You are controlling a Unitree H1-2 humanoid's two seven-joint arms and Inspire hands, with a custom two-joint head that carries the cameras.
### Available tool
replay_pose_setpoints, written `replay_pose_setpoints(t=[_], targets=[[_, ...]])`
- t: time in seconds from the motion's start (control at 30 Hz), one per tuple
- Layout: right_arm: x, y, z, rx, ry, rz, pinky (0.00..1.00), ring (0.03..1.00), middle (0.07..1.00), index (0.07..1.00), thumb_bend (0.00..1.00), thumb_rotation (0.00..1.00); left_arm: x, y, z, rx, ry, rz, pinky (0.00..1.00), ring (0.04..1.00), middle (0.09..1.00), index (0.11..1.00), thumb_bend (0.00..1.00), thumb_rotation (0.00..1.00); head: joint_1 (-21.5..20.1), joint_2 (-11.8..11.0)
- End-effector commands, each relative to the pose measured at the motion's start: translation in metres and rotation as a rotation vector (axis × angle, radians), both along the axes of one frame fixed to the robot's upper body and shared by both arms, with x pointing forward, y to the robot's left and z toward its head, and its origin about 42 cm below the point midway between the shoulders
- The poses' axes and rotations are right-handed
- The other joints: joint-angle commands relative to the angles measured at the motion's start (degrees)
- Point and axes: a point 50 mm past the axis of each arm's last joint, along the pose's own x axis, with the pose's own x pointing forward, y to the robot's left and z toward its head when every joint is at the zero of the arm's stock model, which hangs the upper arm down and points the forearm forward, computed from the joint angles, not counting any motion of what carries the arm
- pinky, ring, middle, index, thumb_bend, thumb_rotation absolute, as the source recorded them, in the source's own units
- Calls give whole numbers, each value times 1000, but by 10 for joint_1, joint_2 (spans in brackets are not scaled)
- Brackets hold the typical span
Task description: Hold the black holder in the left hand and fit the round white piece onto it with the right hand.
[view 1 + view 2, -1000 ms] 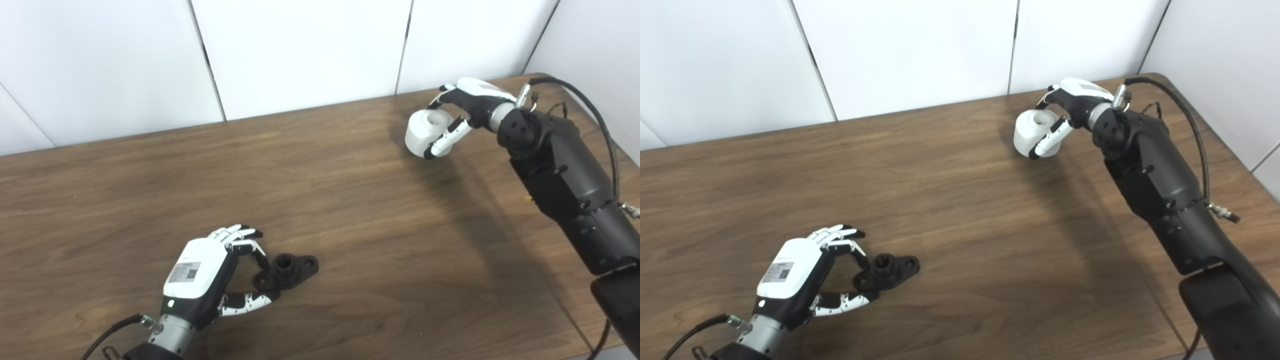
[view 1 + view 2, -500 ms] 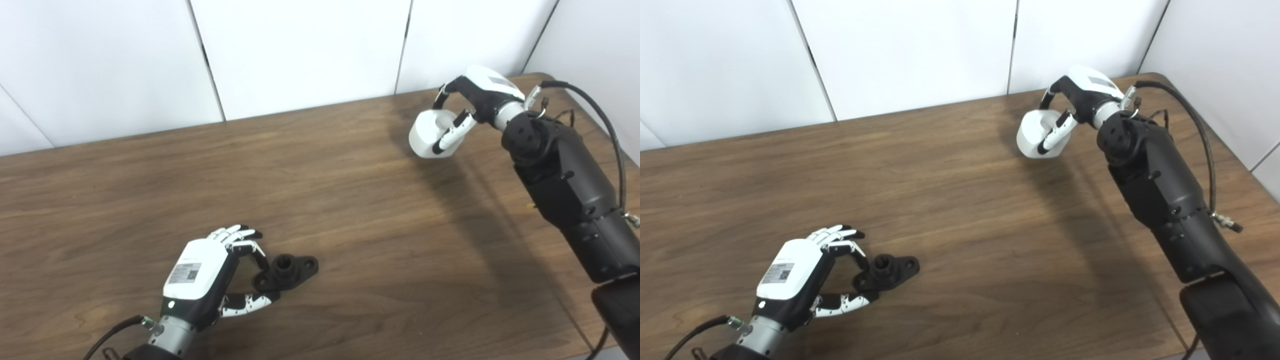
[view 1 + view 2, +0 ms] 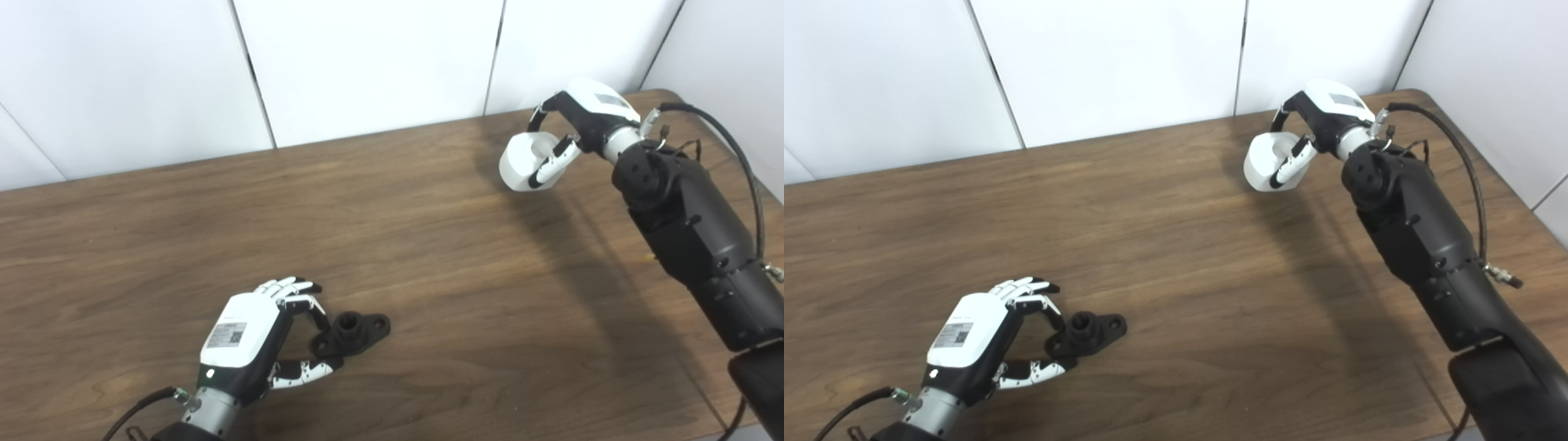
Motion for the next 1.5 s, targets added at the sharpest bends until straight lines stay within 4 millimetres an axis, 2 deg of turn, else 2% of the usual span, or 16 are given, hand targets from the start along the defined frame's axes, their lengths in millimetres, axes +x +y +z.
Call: replay_pose_setpoints(t=[0.0, 0.27, 0.4, 0.77, 1.03, 1.47], targets=[[2, -2, 32, -44, -108, 36, 980, 945, 822, 485, 524, 134, -8, 0, -13, 53, 63, -22, 867, 863, 805, 487, 522, 51, 2, 0], [-23, 26, 71, -115, -66, 179, 1000, 943, 833, 487, 523, 138, -7, -9, -14, 57, 69, -26, 872, 868, 808, 487, 522, 51, 14, -2], [-44, 50, 90, -178, -55, 266, 1000, 929, 820, 486, 524, 139, -7, -15, -14, 56, 63, -29, 869, 867, 806, 487, 522, 51, 25, -1], [-87, 92, 112, -156, -28, 448, 983, 902, 779, 485, 524, 138, -7, -37, -14, 48, 53, -34, 871, 869, 808, 487, 521, 49, 83, 9], [-105, 120, 115, -133, 27, 559, 947, 883, 773, 483, 524, 137, -4, -51, -16, 38, 39, -28, 868, 865, 804, 487, 522, 49, 112, 19], [-113, 164, 99, -97, 63, 679, 952, 893, 786, 484, 524, 144, -2, -61, -16, 38, 31, -24, 855, 863, 803, 487, 522, 50, 116, 24]])
